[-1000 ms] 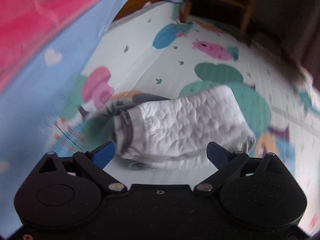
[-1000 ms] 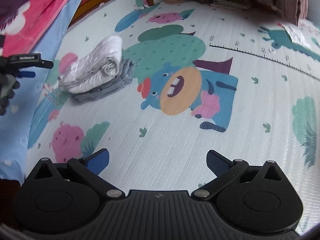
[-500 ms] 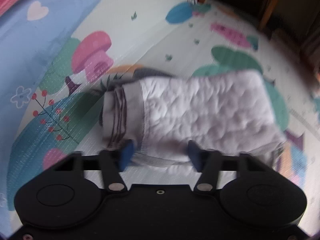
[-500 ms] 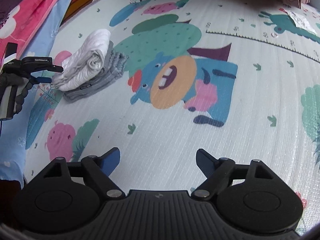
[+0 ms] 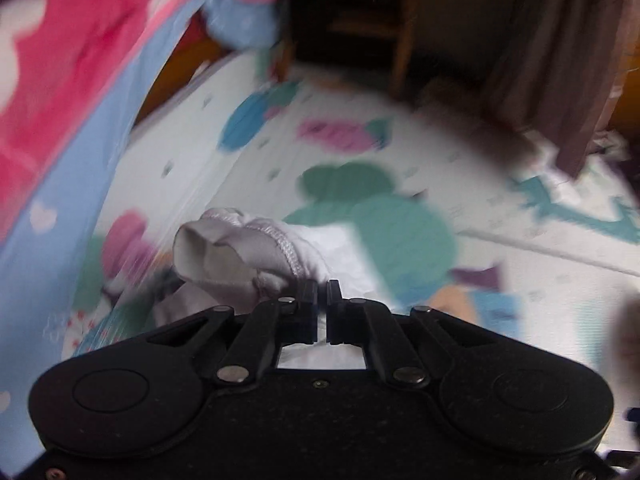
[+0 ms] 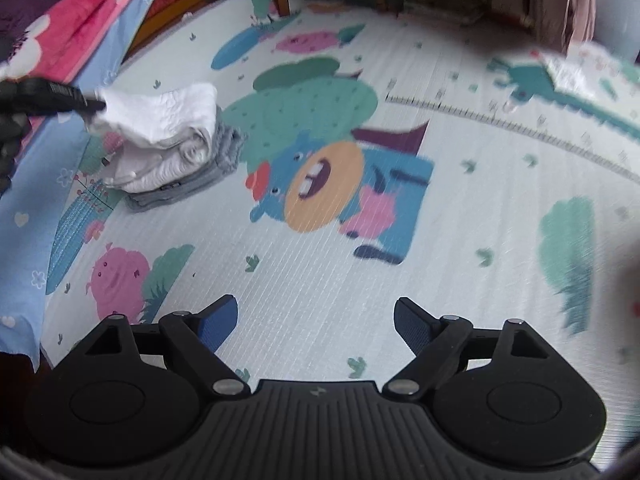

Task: Fold clothes
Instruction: 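Lift the white garment with the left tool, shake it out, lay it down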

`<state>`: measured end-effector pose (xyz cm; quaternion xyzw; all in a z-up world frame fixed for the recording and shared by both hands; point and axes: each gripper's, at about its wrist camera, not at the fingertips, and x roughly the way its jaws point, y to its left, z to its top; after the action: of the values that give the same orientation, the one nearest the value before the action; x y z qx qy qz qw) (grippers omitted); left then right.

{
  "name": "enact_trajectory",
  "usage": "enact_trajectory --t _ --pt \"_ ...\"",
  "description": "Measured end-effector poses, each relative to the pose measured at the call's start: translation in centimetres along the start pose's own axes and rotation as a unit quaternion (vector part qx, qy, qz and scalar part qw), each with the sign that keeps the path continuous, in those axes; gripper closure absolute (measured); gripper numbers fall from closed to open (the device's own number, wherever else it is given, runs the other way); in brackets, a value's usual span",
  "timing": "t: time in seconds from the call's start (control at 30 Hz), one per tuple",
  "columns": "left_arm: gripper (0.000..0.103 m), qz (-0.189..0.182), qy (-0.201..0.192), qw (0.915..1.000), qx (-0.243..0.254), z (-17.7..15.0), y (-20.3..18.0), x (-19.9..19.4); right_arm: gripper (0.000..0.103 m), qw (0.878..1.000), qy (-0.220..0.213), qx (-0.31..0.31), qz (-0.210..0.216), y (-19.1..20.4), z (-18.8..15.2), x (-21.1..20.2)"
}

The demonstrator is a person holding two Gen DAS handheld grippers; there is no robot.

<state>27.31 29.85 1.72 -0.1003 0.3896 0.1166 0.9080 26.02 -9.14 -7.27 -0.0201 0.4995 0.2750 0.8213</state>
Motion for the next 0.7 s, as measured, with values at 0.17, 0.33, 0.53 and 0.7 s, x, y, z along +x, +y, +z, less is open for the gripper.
enact_trajectory --t 0.17,0.33,0.53,0.7 --pt "0.103 -0.105 -0.090 0.9903 0.004 2.4 -5.8 -10.6 0.015 0.999 -0.024 -0.020 -0.022 0.7 -0.5 -7.1" --pt "0.103 -0.203 -0.163 0.9655 -0.003 2.5 -11.0 -19.5 0.014 0.998 -0.056 -0.012 -0.041 0.4 -1.5 -14.4" --pt "0.103 -0.315 -0.226 0.9215 -0.028 1.6 -13.8 -28.1 0.011 0.993 -0.105 0.010 -0.061 -0.9 -3.3 -21.5" --pt "0.103 -0.311 -0.180 0.9331 -0.013 -0.4 -15.8 -27.2 0.009 0.987 -0.137 0.046 -0.072 -2.5 -4.7 -25.4"
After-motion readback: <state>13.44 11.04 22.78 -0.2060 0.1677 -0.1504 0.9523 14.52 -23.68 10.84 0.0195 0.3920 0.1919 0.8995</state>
